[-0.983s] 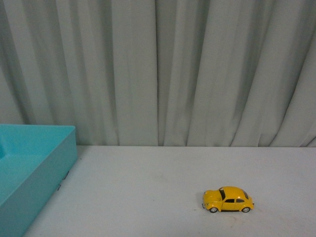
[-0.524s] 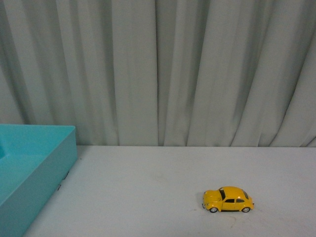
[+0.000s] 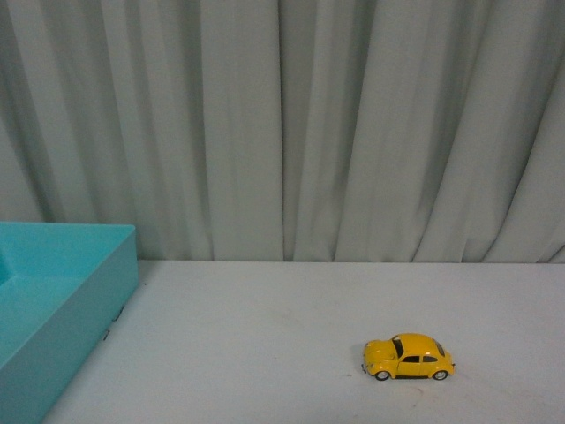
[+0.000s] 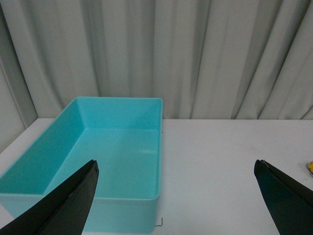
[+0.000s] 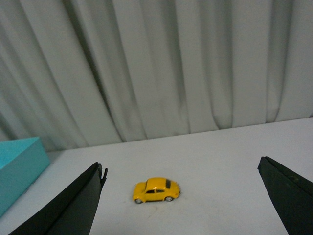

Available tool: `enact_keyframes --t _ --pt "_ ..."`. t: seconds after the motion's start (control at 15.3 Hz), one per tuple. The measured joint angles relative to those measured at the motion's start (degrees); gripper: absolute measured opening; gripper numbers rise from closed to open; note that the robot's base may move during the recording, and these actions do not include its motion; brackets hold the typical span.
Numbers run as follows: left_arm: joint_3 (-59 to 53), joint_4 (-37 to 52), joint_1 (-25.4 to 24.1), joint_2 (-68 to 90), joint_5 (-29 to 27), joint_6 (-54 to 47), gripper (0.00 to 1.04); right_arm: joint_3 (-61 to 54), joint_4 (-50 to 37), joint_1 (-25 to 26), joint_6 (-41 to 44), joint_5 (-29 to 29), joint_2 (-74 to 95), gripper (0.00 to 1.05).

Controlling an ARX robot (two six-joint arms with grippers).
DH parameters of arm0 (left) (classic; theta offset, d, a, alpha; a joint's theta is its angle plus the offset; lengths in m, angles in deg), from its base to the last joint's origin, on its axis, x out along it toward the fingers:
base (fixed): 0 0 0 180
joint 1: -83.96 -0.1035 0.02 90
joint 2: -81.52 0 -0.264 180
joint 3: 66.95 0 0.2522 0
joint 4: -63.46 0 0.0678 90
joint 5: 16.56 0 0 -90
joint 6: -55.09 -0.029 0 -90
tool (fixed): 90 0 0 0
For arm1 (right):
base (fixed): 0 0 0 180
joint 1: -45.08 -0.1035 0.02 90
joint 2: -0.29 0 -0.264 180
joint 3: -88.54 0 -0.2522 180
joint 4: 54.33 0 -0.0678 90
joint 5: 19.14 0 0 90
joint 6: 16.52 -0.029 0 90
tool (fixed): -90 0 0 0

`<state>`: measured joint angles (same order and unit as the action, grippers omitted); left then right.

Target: Wind up and store yellow beetle toy

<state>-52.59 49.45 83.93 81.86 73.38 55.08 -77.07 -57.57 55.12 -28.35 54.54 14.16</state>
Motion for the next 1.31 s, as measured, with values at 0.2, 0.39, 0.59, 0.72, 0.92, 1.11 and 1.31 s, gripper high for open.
enact_keyframes --t 0.2,0.39,0.59,0.72,0.92,1.11,1.31 --pt "0.0 0.0 0.0 0.0 0.02 0.0 0.98 0.33 -17.59 14.49 -1.03 -6.54 17.7 0.98" --pt "0.0 0.02 0.0 0.0 -0.09 0.02 0.98 7.48 -35.71 24.15 -0.2 -6.88 41.09 0.98" --pt "0.0 0.02 0.0 0.0 0.0 0.02 0.98 18.47 -36.96 21.0 2.56 -5.35 58.77 0.98" --pt "0.0 0.02 0.0 0.0 0.0 0.0 0.98 28.48 -30.42 16.79 4.72 -9.16 63.19 0.98" --pt "0.0 0.02 0.0 0.0 0.0 0.02 0.98 45.38 -24.22 11.13 10.99 -20.37 71.04 0.98" --pt "0.0 0.02 0.0 0.0 0.0 0.02 0.98 49.7 -19.3 10.67 19.43 -32.74 81.64 0.98" --pt "0.0 0.0 0.0 0.0 0.0 0.02 0.98 47.6 -17.44 7.58 24.74 -36.65 84.32 0.98"
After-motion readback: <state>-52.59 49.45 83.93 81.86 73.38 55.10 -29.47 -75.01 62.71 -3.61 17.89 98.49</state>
